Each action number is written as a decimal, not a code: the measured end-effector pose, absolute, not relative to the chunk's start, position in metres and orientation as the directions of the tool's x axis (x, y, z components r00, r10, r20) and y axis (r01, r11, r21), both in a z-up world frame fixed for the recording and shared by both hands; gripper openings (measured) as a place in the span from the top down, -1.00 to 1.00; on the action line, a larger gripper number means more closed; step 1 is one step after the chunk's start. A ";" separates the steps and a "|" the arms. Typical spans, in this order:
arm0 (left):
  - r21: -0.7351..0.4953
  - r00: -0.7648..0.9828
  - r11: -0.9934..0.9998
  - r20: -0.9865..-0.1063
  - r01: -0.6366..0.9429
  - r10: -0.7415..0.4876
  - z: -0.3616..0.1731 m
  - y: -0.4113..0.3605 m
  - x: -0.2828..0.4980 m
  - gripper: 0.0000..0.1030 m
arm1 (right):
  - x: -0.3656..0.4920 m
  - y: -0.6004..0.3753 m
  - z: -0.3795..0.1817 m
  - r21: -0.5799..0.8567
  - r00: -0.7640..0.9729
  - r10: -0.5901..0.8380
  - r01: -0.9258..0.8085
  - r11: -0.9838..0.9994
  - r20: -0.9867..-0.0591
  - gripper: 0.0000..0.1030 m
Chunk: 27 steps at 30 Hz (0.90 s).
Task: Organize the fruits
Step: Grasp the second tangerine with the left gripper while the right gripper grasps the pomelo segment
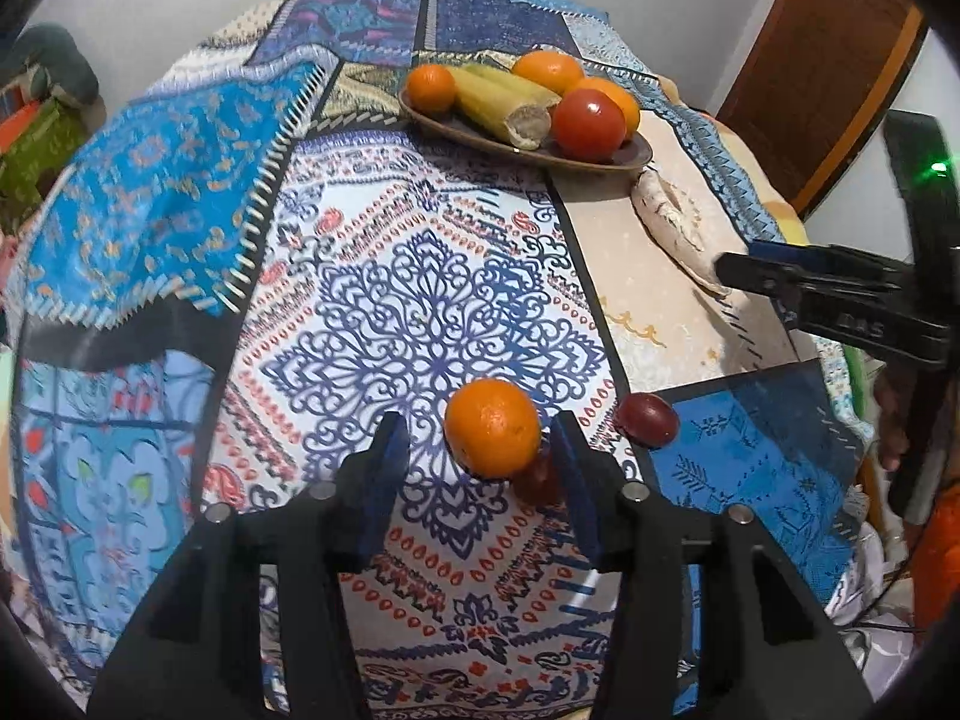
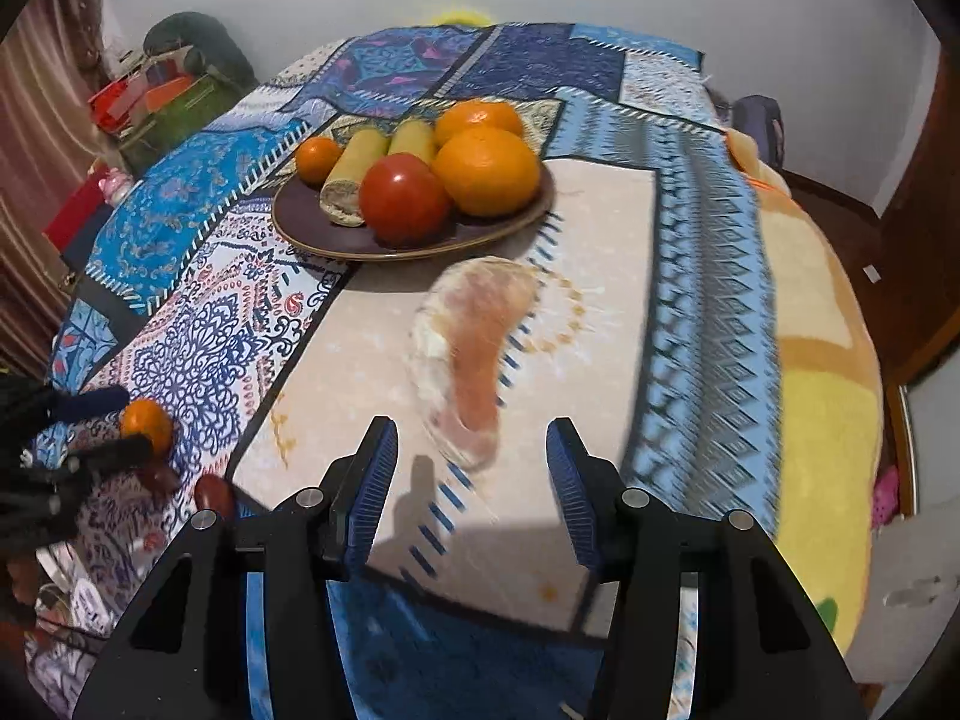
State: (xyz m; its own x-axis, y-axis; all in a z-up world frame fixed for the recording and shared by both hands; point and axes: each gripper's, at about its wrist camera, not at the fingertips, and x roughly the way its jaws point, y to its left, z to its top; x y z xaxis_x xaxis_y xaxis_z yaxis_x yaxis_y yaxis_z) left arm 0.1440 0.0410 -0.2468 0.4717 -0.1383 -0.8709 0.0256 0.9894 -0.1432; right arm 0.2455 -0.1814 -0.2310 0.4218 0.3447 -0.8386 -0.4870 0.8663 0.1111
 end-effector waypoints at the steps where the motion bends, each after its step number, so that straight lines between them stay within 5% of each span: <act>1: -0.151 0.474 0.988 -0.868 0.027 -0.146 -0.247 0.042 0.144 0.13 | 0.249 -0.178 -0.234 0.115 0.415 0.346 -0.487 0.865 -0.841 0.06; 6: -0.194 0.466 0.980 -0.864 0.040 -0.190 -0.251 0.044 0.153 0.35 | 0.266 -0.166 -0.244 0.142 0.389 0.353 -0.477 0.867 -0.851 0.06; 27: -0.174 0.554 0.985 -0.818 0.019 -0.155 -0.219 0.056 0.166 0.37 | 0.259 -0.179 -0.233 0.134 0.428 0.365 -0.480 0.867 -0.827 0.23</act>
